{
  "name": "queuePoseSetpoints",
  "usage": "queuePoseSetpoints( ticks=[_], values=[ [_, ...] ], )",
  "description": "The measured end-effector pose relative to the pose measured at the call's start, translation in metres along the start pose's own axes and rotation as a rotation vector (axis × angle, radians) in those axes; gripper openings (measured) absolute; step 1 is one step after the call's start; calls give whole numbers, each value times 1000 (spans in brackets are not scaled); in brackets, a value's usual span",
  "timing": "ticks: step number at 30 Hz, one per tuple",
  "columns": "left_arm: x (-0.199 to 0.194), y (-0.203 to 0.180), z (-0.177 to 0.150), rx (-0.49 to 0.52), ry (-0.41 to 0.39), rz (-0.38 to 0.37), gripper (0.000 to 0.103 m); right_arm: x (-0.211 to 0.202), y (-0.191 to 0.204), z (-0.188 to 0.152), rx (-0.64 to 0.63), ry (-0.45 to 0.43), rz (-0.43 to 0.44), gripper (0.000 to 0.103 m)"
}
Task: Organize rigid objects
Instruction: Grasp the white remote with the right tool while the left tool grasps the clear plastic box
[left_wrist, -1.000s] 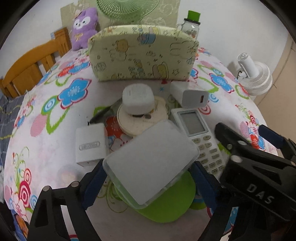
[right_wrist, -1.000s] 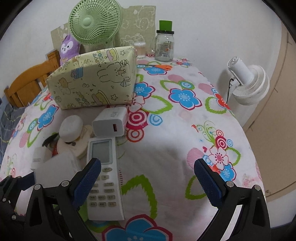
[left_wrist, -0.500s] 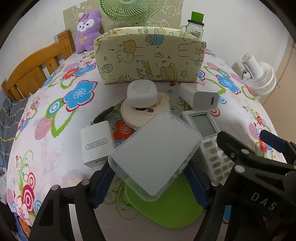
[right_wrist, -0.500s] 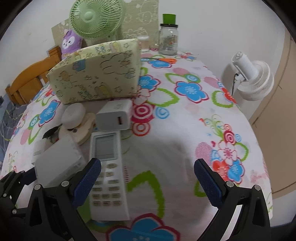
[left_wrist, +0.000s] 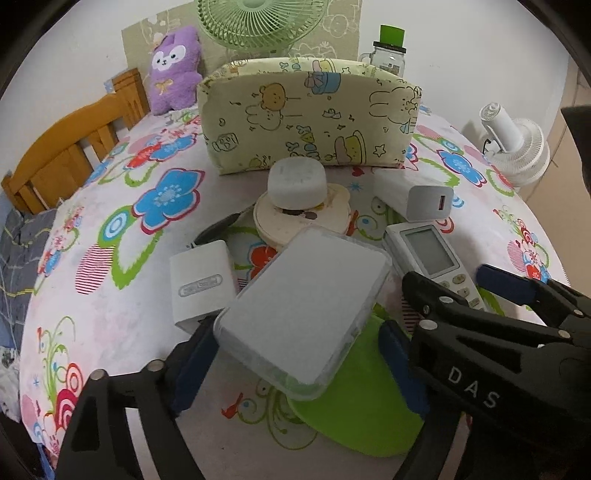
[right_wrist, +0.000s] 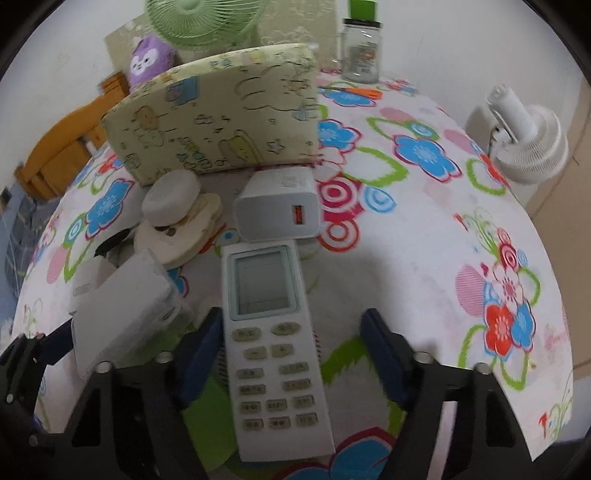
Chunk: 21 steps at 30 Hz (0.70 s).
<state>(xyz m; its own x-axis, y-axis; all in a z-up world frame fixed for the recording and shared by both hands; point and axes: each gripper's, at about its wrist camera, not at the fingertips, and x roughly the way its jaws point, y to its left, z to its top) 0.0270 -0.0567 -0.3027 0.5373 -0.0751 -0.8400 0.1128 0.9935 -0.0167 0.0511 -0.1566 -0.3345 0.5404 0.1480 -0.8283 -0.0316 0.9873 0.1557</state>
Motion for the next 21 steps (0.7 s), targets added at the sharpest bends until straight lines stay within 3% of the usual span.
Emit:
queuePoseSetpoints(
  ticks=[1,3,7,8,9,21],
  values=[
    [1,-1,1,0,-1,-4,93,0,2,1,-11,2,5,56],
    [3,-3,2,13,-2,-3,97,0,9,3,-47,2,8,48],
    [6,-9,7,39,-5,-18,96,1,6,7,-40,15,11,47],
    [7,-9,8,41,-4,-23,93,0,4,7,-32,18,15,47],
    [7,-11,9,46,-2,-29,82,1,2,9,-25,22,19,47],
    [0,-19,13,68,11,-41,71,-4,-1,13,-4,52,19,47]
  ],
)
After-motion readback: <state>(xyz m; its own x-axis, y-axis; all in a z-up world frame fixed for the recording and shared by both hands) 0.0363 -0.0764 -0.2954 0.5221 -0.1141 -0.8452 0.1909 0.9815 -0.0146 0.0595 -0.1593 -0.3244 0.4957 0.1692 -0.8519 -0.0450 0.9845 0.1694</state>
